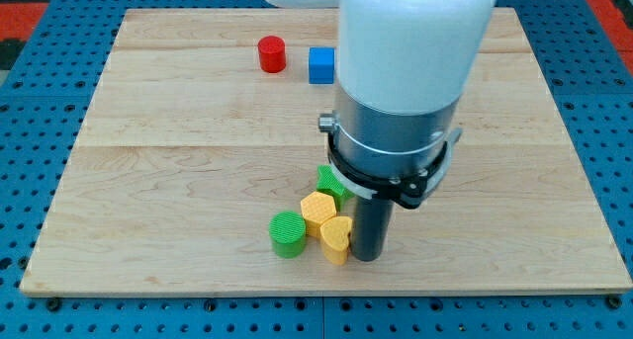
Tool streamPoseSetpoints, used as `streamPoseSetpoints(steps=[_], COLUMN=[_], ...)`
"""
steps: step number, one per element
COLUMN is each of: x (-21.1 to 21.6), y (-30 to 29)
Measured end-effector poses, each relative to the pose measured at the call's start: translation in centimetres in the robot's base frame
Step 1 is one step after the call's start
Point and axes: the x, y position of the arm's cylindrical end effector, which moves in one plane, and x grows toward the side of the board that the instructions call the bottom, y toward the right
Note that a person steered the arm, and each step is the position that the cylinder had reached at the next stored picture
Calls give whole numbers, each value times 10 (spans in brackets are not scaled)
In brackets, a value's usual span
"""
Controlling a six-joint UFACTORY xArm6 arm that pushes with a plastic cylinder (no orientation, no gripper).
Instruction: Separate green circle and the heart from each other
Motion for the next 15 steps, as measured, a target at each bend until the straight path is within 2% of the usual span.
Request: streamPoseSetpoints(steps=[2,4,5,6,7,8,9,10,11,12,14,15], x=[-6,14,-17,-48,-49,-14,-17,-23,9,1,-67,-23], y=[-117,-148,-193,-175,-172,-188,-157,-173,-171,-138,-133,-180])
